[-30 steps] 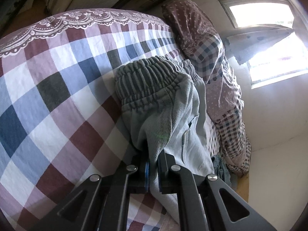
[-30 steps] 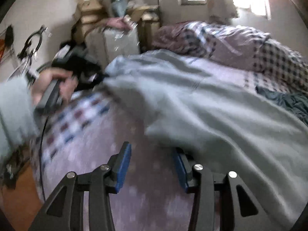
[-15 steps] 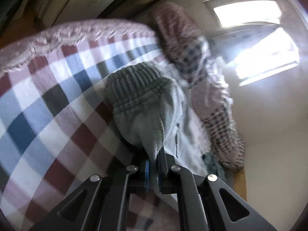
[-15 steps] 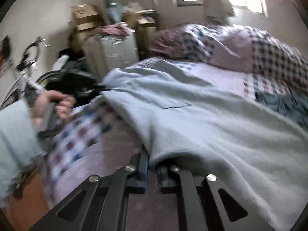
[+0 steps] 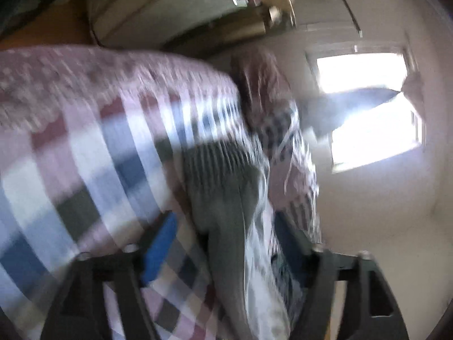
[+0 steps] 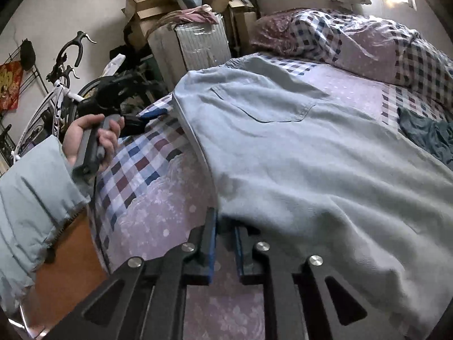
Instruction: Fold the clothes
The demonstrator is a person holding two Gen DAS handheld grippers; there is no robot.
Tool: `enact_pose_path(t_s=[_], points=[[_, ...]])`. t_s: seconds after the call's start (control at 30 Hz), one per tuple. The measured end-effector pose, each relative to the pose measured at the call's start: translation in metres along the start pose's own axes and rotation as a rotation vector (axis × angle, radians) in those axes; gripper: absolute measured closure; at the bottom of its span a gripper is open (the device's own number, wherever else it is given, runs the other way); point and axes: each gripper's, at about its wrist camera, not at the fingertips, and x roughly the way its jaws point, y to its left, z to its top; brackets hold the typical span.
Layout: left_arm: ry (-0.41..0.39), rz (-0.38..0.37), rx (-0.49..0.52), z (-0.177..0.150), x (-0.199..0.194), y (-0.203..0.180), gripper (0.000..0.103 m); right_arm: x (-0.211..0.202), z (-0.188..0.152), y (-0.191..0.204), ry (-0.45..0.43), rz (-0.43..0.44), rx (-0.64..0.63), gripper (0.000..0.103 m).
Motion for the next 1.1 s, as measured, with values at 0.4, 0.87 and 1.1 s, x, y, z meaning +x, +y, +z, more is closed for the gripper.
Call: enact_pose_path(t_s=[0.4,0.87,1.1], points=[[0.077,0.190,0.073,0.022,0.079,-0.029,0.022,-0.025,-0.010,-0.009,-0.020,0.004,0.082,0.088],[0.050,0.075,0.140,0.038,0.036,-0.044,0.075,-0.045,-0.007,-0.004,-0.046,0.008,0.049,0.088],[0.092,0.025,-0.052,0.036,0.026,0.021,0.061,-0.047,-0.012,-0.009,-0.034,0.014,0.063,0.088]])
